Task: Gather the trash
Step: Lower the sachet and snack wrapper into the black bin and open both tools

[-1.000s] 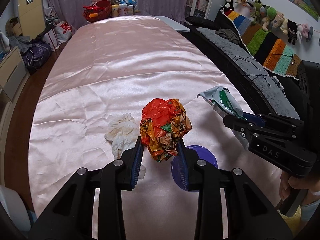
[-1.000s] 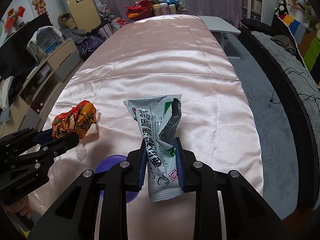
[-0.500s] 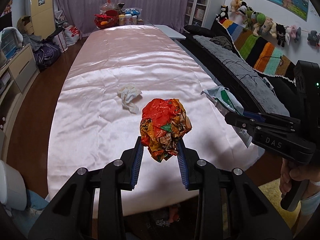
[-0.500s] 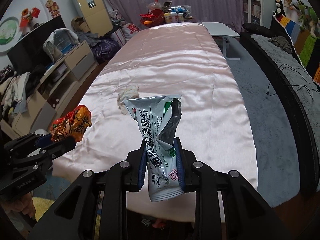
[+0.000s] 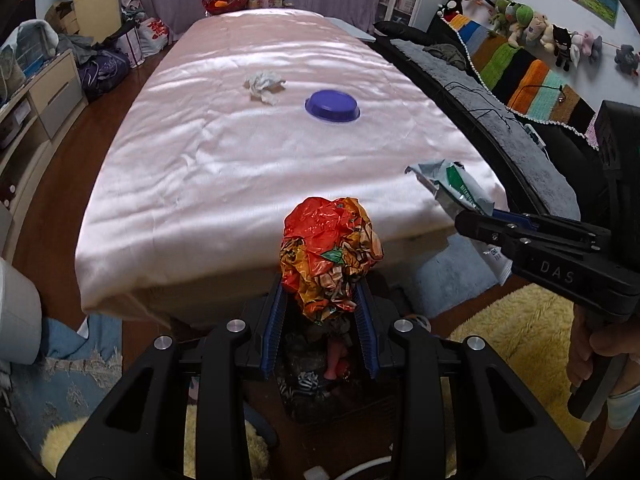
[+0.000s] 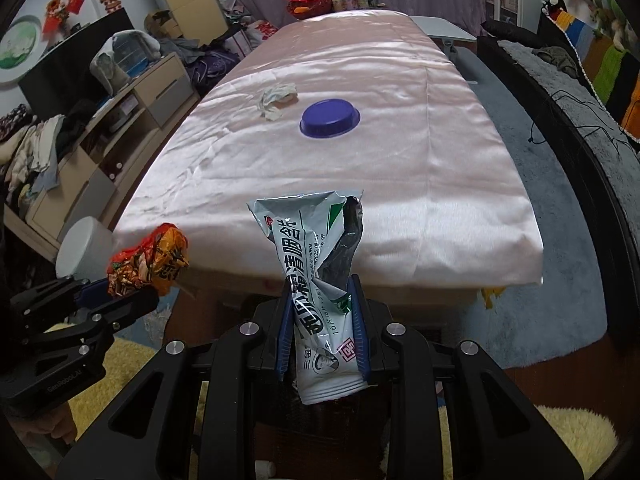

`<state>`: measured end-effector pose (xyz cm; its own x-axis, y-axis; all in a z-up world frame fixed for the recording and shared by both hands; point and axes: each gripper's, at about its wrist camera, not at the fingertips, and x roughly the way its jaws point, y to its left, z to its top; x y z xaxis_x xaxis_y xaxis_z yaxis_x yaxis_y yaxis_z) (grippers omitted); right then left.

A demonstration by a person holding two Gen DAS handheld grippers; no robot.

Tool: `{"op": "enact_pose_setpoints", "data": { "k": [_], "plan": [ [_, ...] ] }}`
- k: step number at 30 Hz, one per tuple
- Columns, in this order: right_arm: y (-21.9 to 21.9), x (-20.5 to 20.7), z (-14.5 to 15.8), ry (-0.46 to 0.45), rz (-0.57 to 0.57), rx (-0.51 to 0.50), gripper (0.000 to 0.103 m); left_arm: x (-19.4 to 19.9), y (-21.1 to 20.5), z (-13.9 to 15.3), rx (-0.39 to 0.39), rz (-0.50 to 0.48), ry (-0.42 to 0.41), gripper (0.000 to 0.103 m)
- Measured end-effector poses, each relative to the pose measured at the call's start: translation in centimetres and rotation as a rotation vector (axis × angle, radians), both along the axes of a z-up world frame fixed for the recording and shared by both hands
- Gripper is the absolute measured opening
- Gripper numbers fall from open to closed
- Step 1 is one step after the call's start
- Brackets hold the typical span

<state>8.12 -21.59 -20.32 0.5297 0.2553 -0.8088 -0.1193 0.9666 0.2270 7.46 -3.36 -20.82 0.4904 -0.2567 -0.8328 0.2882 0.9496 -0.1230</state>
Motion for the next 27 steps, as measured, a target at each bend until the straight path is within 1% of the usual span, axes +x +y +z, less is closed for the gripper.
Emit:
{"op": "enact_pose_setpoints", "data": {
  "k": [3, 8, 12, 18, 22, 25, 27],
  "plan": [
    [0.3, -1.4, -1.2, 0.023, 0.005, -0.007, 0.027, -1.3, 0.5, -2.3, -0.007, 0.01, 0.044, 0.032],
    [1.0, -2.7, -4.6, 0.1, 0.036, 0.008, 0.027, -2.5, 0.7, -5.4, -0.012, 0.01, 0.097, 0.032],
    [1.7, -2.5, -7.6, 0.173, 0.045, 0.017, 0.027, -2.4, 0.4, -8.2, -0.025, 0.005, 0.163, 0.032],
    [2.1, -1.8, -11.2, 0.259, 0.038, 0.02, 0.027, -1.9, 0.1, -11.3, -0.021, 0.002, 0.23, 0.032],
    [2.4, -1.6, -12.2, 0.282, 0.033, 0.017, 0.029, -1.5, 0.1, -12.6, -0.021, 0.001, 0.261, 0.032],
    [2.6, -1.3, -12.1, 0.283, 0.027, 0.017, 0.03, -1.5, 0.1, -13.0, -0.022, 0.0, 0.273, 0.033],
    [2.8, -1.0, -11.8, 0.281, 0.027, 0.018, 0.033, -1.5, 0.1, -13.2, -0.022, -0.004, 0.275, 0.033]
  ]
}}
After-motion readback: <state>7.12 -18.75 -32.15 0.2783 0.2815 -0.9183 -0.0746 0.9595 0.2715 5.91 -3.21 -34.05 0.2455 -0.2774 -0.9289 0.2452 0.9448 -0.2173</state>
